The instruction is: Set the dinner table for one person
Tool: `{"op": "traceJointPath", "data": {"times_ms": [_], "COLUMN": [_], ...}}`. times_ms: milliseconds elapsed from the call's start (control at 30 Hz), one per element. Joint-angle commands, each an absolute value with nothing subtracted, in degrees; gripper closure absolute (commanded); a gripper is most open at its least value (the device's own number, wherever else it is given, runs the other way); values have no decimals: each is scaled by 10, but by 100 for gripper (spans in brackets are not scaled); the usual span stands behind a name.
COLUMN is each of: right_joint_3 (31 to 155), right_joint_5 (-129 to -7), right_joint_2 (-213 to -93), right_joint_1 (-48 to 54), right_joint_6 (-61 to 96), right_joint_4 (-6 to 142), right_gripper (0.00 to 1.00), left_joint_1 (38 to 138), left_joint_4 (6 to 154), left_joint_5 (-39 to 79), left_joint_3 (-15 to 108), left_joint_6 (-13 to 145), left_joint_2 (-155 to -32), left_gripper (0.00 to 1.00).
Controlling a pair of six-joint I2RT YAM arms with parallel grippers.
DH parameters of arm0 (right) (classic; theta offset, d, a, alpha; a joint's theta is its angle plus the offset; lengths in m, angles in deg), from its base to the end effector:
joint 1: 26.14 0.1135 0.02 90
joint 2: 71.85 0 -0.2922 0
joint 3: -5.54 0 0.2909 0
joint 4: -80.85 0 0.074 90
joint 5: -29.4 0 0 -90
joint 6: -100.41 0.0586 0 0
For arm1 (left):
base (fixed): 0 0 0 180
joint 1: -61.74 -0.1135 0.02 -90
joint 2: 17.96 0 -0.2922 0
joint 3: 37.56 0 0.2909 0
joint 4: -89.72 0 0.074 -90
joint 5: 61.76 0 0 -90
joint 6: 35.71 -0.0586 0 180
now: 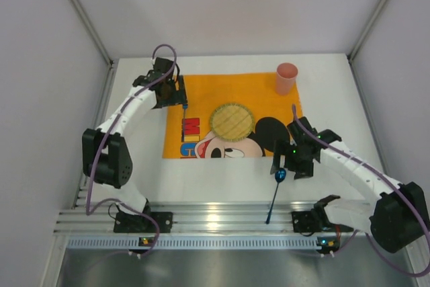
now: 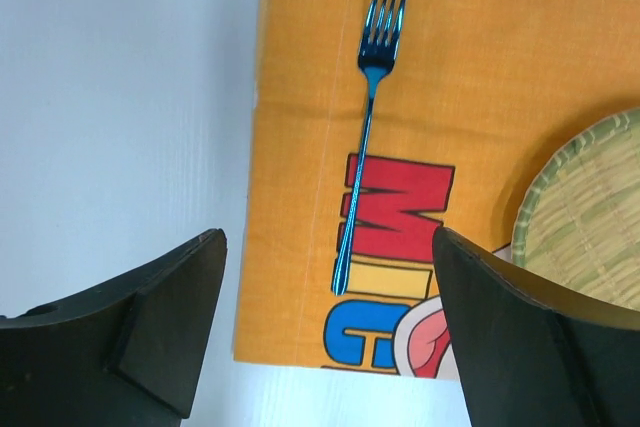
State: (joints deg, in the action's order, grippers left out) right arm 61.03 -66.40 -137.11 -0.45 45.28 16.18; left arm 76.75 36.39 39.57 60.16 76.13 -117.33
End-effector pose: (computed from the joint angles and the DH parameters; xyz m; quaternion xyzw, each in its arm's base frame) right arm 0.1956 0.1007 0.2021 0.0724 0.9869 0.1115 0.0915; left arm 0.4220 -0.1012 0.2858 -0.0862 0.9456 -0.0053 0.3138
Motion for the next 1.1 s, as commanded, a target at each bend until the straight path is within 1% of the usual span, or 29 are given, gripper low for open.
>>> {"op": "traceJointPath", "data": {"times_ms": [0,67,167,433,533,633,667,800,933,1067], "right_joint_3": [560,522,496,467,464,460,457,459,477,537], "right_joint_5": [-735,-763,-769,-779,-757,-728,-720,-680,-626,-568], "right_joint_2": [-1343,-1337,-1335,-1340,-1353,-1364,-1370,-1416,-1464,-1535], "right_joint_1": [-3,2,14,34,48,62,65,86,111,120], "right_joint_6": [481,492,500,524,545,572,578,613,640,644], "right_joint_4": [210,241,261,325,345,362,367,375,363,311], "right_gripper": [8,8,9,9,9,12,16,25,28,29], "left_joint_1": [768,774,782,800,800,800,800,800,800,807], "left_joint_4": [345,336,326,284,273,275,277,284,271,259], "left_joint_5": [385,387,389,368,366,359,356,332,297,286], "left_joint_3": [543,520,469,362,340,325,323,330,356,364], "left_joint_6": [778,790,806,837,836,832,829,813,807,806], "left_joint_2": [-1100,-1072,-1012,-852,-816,-802,-802,-812,-823,-813], "left_gripper": [11,12,12,12,12,12,12,12,12,12]}}
